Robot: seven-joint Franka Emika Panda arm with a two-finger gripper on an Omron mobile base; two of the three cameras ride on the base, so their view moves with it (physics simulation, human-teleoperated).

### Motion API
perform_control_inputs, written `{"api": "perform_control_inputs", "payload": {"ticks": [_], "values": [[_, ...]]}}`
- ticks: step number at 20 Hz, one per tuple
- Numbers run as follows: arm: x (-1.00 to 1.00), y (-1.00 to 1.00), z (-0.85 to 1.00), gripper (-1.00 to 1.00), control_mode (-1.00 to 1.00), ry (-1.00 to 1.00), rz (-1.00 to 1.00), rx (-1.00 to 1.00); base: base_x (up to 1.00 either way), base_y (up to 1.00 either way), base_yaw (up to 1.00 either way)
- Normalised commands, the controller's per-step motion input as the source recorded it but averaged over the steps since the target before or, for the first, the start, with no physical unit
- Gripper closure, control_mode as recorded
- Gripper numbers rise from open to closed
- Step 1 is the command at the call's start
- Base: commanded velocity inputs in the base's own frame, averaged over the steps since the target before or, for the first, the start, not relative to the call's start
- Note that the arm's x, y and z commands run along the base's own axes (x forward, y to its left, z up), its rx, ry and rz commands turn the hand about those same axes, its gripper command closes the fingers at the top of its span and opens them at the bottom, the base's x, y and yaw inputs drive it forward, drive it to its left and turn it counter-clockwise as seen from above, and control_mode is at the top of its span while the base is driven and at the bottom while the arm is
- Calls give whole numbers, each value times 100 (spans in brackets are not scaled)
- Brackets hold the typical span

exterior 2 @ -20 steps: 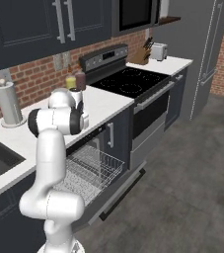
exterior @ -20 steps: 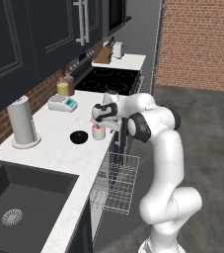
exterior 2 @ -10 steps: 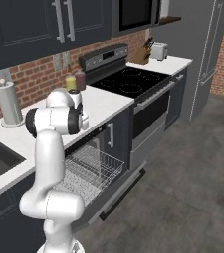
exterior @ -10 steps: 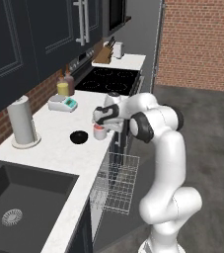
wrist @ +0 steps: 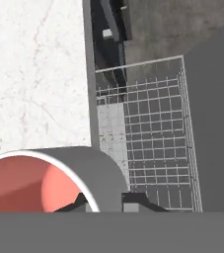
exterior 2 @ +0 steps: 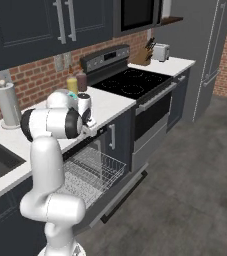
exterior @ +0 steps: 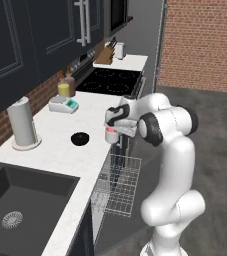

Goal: Pick up the cup and bowl from the counter, place them in the dishwasher, and close the dishwasher door.

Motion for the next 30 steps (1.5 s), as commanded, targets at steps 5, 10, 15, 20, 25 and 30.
{"api": "perform_control_inputs", "payload": {"ticks": [5,10,15,20,25,30], "values": [[-83,-100,0,100,-100,-9,-3,12,0,0,0],[-69,-100,-5,100,-100,-3,-1,17,0,0,0],[-22,-86,-49,100,-100,0,0,24,0,0,0],[3,-34,-71,100,-100,0,0,24,0,0,0],[31,2,-73,100,-100,0,0,21,0,0,0],[49,42,-62,100,-100,0,0,10,0,0,0]]}}
